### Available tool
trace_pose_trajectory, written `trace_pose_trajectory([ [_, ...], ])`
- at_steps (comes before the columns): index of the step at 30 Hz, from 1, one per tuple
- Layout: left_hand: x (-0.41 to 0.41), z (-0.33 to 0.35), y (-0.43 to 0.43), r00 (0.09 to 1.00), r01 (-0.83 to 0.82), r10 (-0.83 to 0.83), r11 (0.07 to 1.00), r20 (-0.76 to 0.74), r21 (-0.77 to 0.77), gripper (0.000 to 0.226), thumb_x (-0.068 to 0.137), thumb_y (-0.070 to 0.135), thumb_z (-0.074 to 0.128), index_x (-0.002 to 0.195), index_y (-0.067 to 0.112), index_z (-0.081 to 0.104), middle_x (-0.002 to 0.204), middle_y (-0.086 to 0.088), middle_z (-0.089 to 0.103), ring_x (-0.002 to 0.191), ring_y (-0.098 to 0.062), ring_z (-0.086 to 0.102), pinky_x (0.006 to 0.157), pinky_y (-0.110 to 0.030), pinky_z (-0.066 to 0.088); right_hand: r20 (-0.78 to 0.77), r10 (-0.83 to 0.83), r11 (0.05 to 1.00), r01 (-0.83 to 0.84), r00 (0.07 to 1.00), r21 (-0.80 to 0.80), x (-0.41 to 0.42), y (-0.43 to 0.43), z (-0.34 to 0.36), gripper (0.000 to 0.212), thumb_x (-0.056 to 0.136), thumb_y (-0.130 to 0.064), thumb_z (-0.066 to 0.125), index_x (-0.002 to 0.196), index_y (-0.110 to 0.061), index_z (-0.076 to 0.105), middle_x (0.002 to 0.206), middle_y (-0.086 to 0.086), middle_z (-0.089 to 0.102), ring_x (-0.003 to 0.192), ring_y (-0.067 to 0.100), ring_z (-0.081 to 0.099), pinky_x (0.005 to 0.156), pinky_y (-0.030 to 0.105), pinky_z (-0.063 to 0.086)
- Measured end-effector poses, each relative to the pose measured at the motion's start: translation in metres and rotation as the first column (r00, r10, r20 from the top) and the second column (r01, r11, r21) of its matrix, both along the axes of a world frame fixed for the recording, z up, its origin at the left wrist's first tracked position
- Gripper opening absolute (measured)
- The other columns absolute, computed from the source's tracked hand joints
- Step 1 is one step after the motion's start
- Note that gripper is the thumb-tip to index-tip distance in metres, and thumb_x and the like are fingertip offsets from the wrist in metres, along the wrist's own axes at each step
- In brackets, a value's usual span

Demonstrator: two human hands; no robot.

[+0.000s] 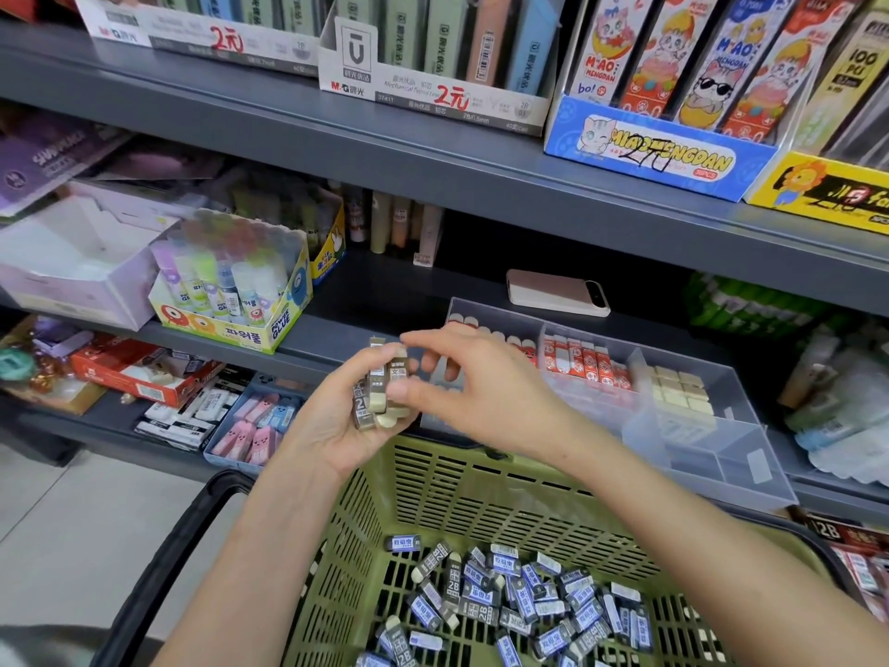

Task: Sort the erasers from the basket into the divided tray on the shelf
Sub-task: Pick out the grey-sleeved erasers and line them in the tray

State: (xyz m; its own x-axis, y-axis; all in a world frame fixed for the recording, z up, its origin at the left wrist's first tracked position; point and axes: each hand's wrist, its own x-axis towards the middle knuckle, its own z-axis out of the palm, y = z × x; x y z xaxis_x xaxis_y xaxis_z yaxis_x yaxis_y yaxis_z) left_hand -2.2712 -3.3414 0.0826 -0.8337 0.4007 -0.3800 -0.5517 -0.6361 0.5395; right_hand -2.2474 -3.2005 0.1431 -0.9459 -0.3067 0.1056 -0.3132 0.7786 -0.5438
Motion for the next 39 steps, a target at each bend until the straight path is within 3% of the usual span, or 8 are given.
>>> trace_pose_trajectory([
  [5,0.002,0.000,0.003,0.998,0.034,-0.036,0.999,-0.045,-0.026,0.031,0.066,0.019,0.070,0.093,0.006,0.063,0.078,-0.010,0.071,0.059,-0.016,0.068,0.047,-0.026,0.054,0.067,-0.018,0.997,0.013,0.998,0.073,-0.009,-0.003,-0.002,0.026,0.085,-0.038,0.063,0.107,-0.026,0.066,0.094,-0.005,0.057,0.074,0.005,0.047,0.068,0.027,0.040],
  [16,-0.001,-0.002,0.003,0.998,-0.044,0.045,0.999,0.036,-0.009,0.060,0.062,0.022,0.076,0.115,0.003,0.055,0.104,-0.021,0.068,0.080,-0.025,0.070,0.062,-0.036,0.060,0.232,0.068,0.895,0.043,0.970,-0.444,-0.010,0.011,0.009,0.023,0.073,-0.007,0.077,0.082,-0.020,0.061,0.078,-0.005,0.065,0.068,0.003,0.060,0.070,0.021,0.051],
  [18,-0.001,-0.002,0.003,0.997,-0.046,0.048,0.999,0.056,-0.021,0.047,0.060,0.023,0.076,0.099,0.004,0.060,0.084,-0.014,0.070,0.068,-0.021,0.069,0.055,-0.032,0.059,0.240,-0.004,0.851,0.129,0.971,-0.509,-0.017,0.030,0.016,0.025,0.072,-0.003,0.077,0.084,-0.019,0.062,0.075,-0.001,0.065,0.065,0.007,0.059,0.064,0.017,0.050],
  [22,-0.001,0.000,0.002,0.997,-0.035,0.037,0.999,0.071,-0.031,0.028,0.062,0.023,0.074,0.082,0.008,0.063,0.071,-0.008,0.068,0.059,-0.016,0.067,0.047,-0.026,0.055,0.162,-0.171,0.985,0.175,0.972,-0.008,-0.029,0.067,0.015,0.022,0.069,-0.014,0.081,0.080,-0.023,0.065,0.074,-0.006,0.066,0.067,0.005,0.060,0.065,0.020,0.047],
  [27,0.000,0.000,0.002,0.997,-0.034,0.036,0.999,0.073,-0.032,0.028,0.061,0.021,0.074,0.083,0.006,0.063,0.071,-0.009,0.068,0.058,-0.017,0.066,0.047,-0.026,0.055,0.171,-0.138,0.893,0.048,0.976,0.447,-0.018,0.075,-0.001,0.014,0.075,-0.040,0.073,0.088,-0.035,0.070,0.083,-0.021,0.061,0.067,-0.008,0.044,0.047,0.012,0.025],
  [31,0.000,0.000,0.002,0.997,-0.039,0.042,0.998,0.065,-0.048,0.026,0.063,0.020,0.073,0.083,0.006,0.064,0.071,-0.010,0.068,0.058,-0.018,0.066,0.047,-0.025,0.054,0.026,0.013,0.755,-0.027,1.000,0.655,-0.023,0.073,-0.005,0.019,0.086,-0.042,0.060,0.099,-0.033,0.070,0.087,-0.009,0.056,0.094,0.007,0.049,0.071,0.009,0.030],
  [33,0.001,0.001,0.002,0.997,-0.044,0.048,0.998,0.063,-0.051,0.026,0.063,0.020,0.072,0.082,0.006,0.064,0.071,-0.010,0.067,0.058,-0.018,0.066,0.046,-0.025,0.054,0.062,0.063,0.663,-0.088,0.996,0.743,-0.026,0.074,-0.007,0.029,0.091,-0.045,0.049,0.102,-0.028,0.070,0.095,0.000,0.061,0.103,0.017,0.050,0.087,0.029,0.033],
  [39,0.001,0.001,0.002,0.997,-0.041,0.045,0.997,0.059,-0.067,0.026,0.063,0.021,0.072,0.083,0.006,0.065,0.072,-0.010,0.068,0.059,-0.018,0.067,0.046,-0.024,0.054,0.148,0.106,0.599,-0.182,0.983,0.780,-0.029,0.082,-0.008,0.040,0.096,-0.049,0.035,0.105,-0.028,0.068,0.097,-0.001,0.062,0.103,0.017,0.044,0.085,0.032,0.026],
])
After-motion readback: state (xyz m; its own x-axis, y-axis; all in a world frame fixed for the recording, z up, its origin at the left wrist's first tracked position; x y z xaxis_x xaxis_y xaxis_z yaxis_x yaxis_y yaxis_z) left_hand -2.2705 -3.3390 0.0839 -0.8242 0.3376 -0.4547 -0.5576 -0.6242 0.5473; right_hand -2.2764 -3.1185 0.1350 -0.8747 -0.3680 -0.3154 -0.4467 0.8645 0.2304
